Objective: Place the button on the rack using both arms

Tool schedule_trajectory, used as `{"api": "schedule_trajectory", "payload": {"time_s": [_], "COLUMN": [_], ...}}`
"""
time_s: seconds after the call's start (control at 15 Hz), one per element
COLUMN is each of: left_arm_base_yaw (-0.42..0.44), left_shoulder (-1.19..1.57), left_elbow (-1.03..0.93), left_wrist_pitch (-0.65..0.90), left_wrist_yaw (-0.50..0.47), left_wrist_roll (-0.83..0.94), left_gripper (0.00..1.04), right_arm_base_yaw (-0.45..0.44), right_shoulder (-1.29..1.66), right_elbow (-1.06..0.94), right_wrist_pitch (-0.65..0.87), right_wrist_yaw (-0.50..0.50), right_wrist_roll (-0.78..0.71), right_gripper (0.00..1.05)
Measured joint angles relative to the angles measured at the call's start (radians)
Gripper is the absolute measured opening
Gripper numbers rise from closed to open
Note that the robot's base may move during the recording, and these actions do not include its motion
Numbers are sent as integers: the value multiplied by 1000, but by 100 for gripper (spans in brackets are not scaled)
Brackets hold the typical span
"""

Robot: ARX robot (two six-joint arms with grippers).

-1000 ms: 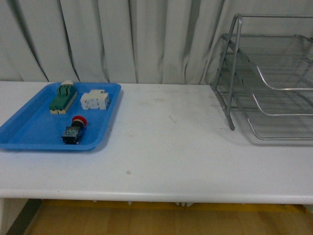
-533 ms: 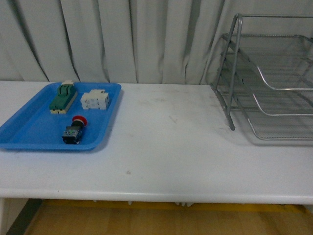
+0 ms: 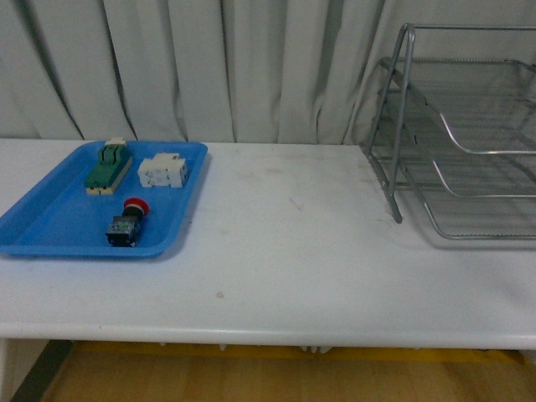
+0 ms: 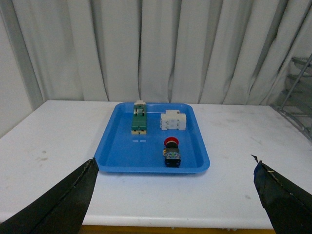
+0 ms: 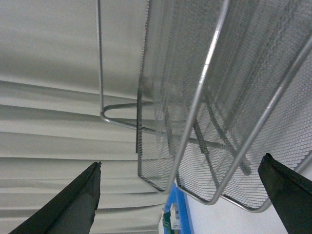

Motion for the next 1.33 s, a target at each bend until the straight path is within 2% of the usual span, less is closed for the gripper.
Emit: {"api": "schedule_trajectory", "payload": {"time_s": [0.73, 1.13, 1.33], "left_arm_base_yaw": [0, 0, 0], "left_shoulder": [0, 0, 0], "left_elbow": [0, 0, 0], "left_wrist_pitch": [0, 0, 0], "left_wrist_yaw": [0, 0, 0], "left_wrist_roll": [0, 0, 0], "left_gripper": [98, 98, 98], "right_arm_base_yaw": [26, 78, 90], "right_shoulder": [263, 323, 357], "right_elbow": [187, 276, 364], "right_wrist_pitch": [-19, -76, -150], "right_wrist_yaw": [44, 71, 93], "right_wrist_roll": [-66, -80, -88], "right_gripper": [98, 98, 98]}}
